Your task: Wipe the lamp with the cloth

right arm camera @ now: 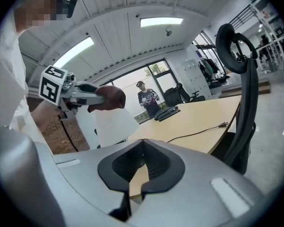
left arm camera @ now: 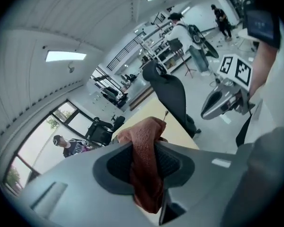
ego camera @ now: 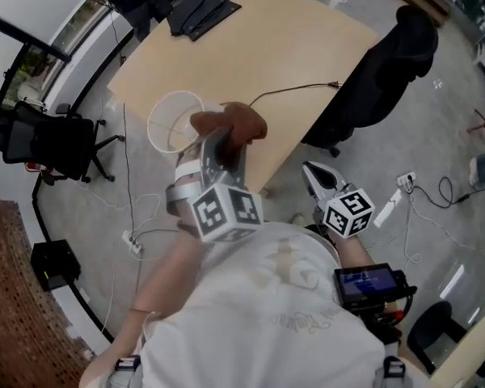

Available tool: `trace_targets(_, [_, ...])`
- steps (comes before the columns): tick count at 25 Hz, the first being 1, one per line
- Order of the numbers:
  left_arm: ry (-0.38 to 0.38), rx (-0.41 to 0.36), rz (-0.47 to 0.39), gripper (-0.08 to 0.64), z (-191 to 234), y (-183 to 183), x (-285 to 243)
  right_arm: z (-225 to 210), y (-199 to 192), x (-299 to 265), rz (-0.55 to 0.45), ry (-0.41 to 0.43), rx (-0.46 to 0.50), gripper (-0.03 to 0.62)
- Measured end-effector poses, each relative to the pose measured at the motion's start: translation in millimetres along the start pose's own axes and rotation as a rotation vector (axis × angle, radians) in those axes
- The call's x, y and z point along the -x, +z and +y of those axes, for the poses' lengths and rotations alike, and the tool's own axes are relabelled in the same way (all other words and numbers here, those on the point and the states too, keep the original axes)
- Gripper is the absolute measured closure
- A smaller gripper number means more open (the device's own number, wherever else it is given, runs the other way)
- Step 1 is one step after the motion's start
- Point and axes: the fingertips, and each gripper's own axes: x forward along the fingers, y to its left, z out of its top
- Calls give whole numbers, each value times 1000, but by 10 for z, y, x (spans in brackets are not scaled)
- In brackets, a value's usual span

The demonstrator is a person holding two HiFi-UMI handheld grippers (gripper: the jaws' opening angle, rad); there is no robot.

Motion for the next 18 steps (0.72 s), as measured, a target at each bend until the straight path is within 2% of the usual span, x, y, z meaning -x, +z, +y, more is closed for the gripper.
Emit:
trace_targets(3, [31,-24,90,451,-139,-78,-274,-39,-18,75,39,45,32,580])
trace_targets(7, [12,17,183,451,-311,-303,-499,-132,-95,202,77,74,28,580])
trace_targets(13, [-93,111,243,451,-780,-533,-649,-260,-233,303,125,93,14,580])
trace_targets(18, [-151,174,251,451,-1048,-699,-687,-153,-186,215,153,161,70,580])
